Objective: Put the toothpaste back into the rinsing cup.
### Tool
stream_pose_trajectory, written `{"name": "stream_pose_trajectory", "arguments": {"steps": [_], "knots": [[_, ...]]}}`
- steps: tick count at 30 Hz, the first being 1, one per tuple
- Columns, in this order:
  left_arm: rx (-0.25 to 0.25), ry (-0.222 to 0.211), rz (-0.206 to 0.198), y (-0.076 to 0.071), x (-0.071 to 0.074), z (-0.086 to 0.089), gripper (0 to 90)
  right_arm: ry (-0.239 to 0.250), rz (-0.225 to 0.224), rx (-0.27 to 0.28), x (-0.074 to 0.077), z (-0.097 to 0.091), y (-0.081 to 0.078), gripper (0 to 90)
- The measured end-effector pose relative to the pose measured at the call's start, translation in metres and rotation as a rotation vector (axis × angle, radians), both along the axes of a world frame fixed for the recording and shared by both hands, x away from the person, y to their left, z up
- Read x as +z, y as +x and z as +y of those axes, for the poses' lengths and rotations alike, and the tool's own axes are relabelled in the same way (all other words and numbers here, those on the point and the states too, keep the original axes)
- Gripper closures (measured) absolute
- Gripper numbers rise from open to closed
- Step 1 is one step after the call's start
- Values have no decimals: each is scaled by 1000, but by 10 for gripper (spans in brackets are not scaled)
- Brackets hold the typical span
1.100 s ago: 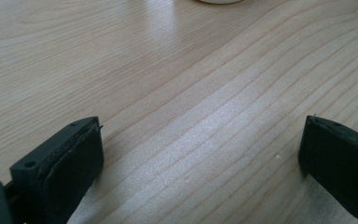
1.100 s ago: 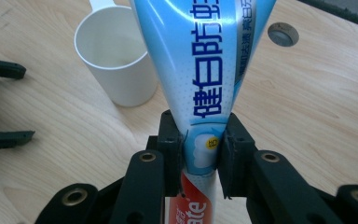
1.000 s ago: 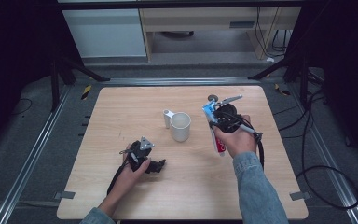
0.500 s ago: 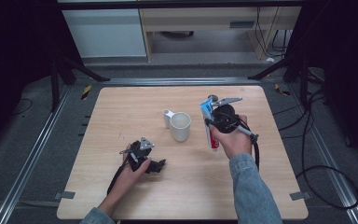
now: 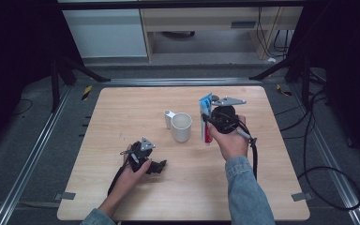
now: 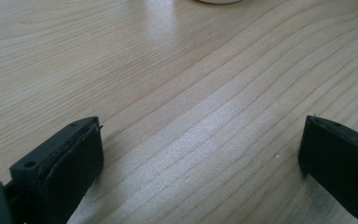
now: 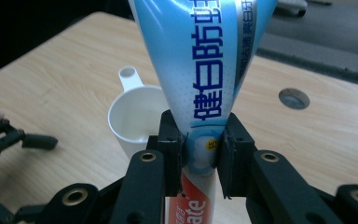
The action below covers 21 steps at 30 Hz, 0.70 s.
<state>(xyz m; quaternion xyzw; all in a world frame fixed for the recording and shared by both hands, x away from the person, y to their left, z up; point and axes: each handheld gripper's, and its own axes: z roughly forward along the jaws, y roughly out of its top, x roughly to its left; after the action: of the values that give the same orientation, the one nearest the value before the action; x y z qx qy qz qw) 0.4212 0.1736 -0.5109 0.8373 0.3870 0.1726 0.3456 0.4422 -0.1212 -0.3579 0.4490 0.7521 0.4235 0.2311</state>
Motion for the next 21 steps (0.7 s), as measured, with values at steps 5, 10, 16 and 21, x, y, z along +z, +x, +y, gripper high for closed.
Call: {"name": "stream_pose_trajectory", "arguments": {"steps": [5, 10, 16, 21], "knots": [[-4, -2, 1, 0, 0, 0, 0, 38, -58, -28, 3, 5, -5, 734], [-5, -1, 0, 0, 0, 0, 0, 51, -89, -40, 8, 10, -10, 735], [-7, -2, 1, -1, 0, 0, 0, 73, -132, -57, 18, 14, -12, 735], [-10, -1, 2, -1, 0, 1, 0, 86, -150, -74, 25, 14, -8, 735]]}}
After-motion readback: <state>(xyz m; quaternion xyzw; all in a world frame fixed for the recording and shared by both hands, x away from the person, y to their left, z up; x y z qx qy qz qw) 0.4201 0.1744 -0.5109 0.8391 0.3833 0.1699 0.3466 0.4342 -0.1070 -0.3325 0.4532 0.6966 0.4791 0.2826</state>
